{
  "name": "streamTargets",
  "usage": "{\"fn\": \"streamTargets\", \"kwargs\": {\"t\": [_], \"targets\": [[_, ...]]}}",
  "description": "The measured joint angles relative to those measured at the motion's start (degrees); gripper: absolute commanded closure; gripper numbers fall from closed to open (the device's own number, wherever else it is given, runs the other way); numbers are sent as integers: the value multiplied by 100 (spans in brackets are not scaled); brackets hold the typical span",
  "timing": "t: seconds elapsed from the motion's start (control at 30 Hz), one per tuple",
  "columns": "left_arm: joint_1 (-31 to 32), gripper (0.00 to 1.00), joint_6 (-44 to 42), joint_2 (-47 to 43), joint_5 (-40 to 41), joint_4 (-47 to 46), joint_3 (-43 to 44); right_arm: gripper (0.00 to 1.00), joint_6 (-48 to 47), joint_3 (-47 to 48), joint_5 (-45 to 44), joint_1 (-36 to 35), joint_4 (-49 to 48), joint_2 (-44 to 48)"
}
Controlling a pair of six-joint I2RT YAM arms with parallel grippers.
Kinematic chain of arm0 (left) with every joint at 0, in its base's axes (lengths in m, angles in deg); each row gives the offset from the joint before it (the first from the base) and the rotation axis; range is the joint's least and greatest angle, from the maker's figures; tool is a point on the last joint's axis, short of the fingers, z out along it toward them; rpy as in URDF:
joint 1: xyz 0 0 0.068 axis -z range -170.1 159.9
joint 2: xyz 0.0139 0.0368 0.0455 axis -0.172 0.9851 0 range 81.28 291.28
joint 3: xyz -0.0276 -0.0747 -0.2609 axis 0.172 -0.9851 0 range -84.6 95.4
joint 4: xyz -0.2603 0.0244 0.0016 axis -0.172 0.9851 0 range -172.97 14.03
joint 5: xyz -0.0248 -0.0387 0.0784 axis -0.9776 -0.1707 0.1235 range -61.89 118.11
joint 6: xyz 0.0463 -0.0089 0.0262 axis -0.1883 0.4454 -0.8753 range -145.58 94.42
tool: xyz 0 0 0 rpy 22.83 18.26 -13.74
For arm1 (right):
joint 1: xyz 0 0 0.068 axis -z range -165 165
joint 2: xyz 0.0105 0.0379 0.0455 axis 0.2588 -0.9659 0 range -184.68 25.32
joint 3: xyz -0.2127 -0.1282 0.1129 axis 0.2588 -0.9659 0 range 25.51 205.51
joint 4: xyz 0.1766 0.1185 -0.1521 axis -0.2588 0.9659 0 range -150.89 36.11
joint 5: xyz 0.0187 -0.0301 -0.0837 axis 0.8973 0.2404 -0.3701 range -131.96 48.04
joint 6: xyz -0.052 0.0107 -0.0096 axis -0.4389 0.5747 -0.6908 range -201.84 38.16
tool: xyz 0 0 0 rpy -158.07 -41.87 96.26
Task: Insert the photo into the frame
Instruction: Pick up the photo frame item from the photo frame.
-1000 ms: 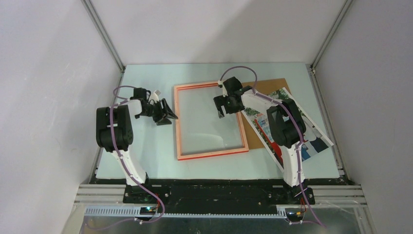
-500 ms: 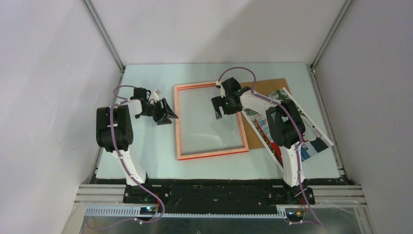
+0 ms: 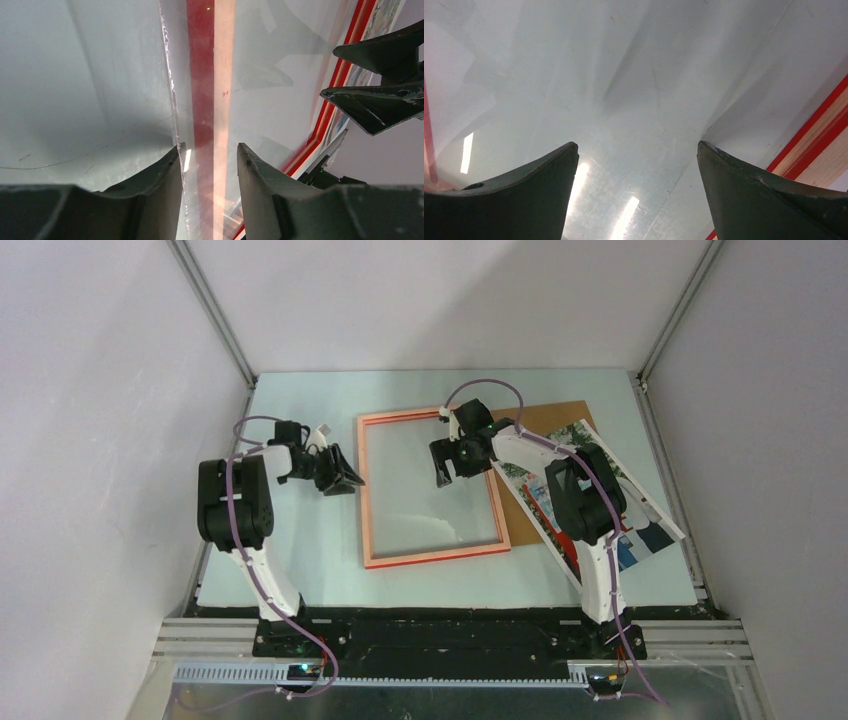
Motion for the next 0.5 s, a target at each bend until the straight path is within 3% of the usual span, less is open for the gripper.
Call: {"fn": "streamTargets", "kwargs": {"t": [0.23,0.5], "targets": [[-52,83,-42,2,-96,-20,-17,7,0,0,33,15,13,0],[-326,100,-44,-4,-686,-85,-96,5,0,0,103,24,0,0]]}}
